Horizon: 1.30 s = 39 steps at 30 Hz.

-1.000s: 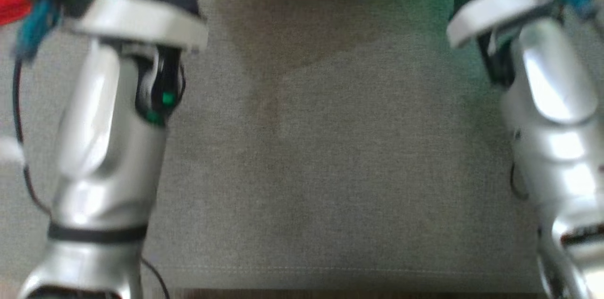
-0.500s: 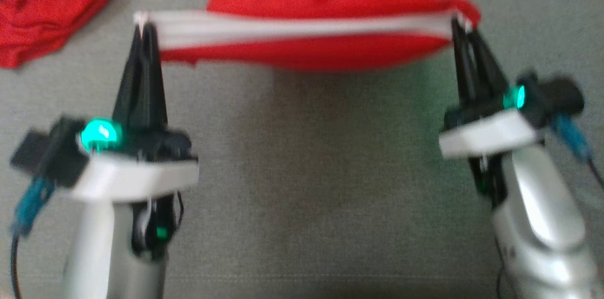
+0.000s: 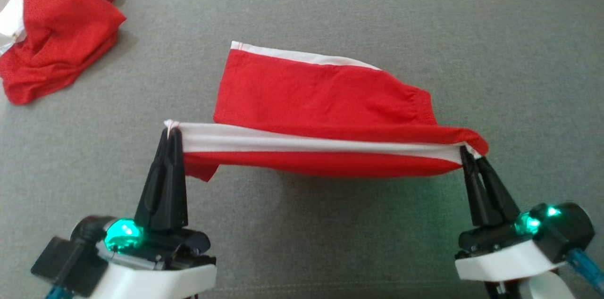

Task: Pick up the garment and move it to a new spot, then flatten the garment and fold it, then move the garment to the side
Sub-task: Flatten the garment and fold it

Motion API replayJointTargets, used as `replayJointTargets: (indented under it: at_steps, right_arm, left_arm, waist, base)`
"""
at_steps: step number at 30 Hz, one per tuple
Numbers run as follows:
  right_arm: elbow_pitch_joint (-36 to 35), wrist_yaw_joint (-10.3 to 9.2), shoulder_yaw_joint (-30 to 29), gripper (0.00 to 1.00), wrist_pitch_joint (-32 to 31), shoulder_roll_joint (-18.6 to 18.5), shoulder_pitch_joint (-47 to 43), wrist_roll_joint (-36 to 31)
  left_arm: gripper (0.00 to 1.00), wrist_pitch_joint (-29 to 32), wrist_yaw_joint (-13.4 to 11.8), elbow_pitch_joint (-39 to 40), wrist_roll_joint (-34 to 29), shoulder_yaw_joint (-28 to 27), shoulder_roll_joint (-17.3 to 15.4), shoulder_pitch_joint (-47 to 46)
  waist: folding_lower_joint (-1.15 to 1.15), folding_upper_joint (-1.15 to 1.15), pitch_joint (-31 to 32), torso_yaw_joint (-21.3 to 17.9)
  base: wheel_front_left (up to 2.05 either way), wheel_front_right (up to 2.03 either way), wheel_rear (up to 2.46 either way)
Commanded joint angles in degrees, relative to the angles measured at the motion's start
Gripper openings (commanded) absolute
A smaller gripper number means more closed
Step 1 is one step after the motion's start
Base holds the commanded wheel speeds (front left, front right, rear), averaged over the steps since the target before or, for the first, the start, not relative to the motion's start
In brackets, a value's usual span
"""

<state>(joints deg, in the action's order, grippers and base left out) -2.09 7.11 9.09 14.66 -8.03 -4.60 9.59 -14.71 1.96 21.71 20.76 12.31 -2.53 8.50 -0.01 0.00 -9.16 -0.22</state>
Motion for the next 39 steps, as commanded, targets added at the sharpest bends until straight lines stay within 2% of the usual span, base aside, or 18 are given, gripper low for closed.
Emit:
replayJointTargets:
  at_steps: [1, 7, 18, 25, 30, 39]
  right_arm:
    - [-1.80, 0.37, 1.29, 0.00, 0.33, -0.92, 1.24, 0.19]
    - [3.77, 0.37, 2.48, 0.00, 0.33, -0.27, 4.42, 0.57]
    - [15.35, 0.37, 2.41, 0.00, 0.33, 3.98, 17.82, -0.80]
    - [22.28, 0.37, 2.70, 0.00, 0.33, 5.07, 25.98, -1.32]
    - [24.54, 0.37, 3.92, 0.00, 0.33, 5.12, 29.41, 1.87]
    - [26.99, 0.37, 6.12, 0.00, 0.34, 5.14, 32.49, 3.92]
  left_arm:
    - [0.00, -0.29, -0.31, 1.74, 0.07, -2.01, -0.35, -1.68]
    - [0.00, -0.29, 1.55, -4.66, -0.21, -3.58, -0.35, -6.23]
    - [0.00, -0.29, 4.70, -28.07, -6.45, -5.54, -0.44, -26.35]
    - [0.00, -0.29, 5.27, -38.87, -11.05, -5.76, -1.68, -37.34]
    - [0.00, -0.29, 5.39, -44.89, -13.41, -5.52, -2.96, -42.30]
    - [0.00, -0.29, 5.29, -50.92, -15.78, -7.01, -4.07, -47.62]
  waist:
    - [0.01, 0.00, -0.19, -0.15]
    - [0.01, 0.00, -1.93, -0.44]
    - [0.01, 0.00, -8.61, -2.62]
    - [0.01, 0.00, -13.36, -4.66]
    - [0.01, 0.00, -15.74, -5.57]
    - [0.01, 0.00, -17.13, -6.60]
  base:
    - [0.00, 0.00, 0.00]
    - [0.00, 0.00, 0.00]
    - [0.00, 0.00, 0.00]
    - [0.00, 0.00, 0.00]
    - [0.00, 0.00, 0.00]
    - [0.00, 0.00, 0.00]
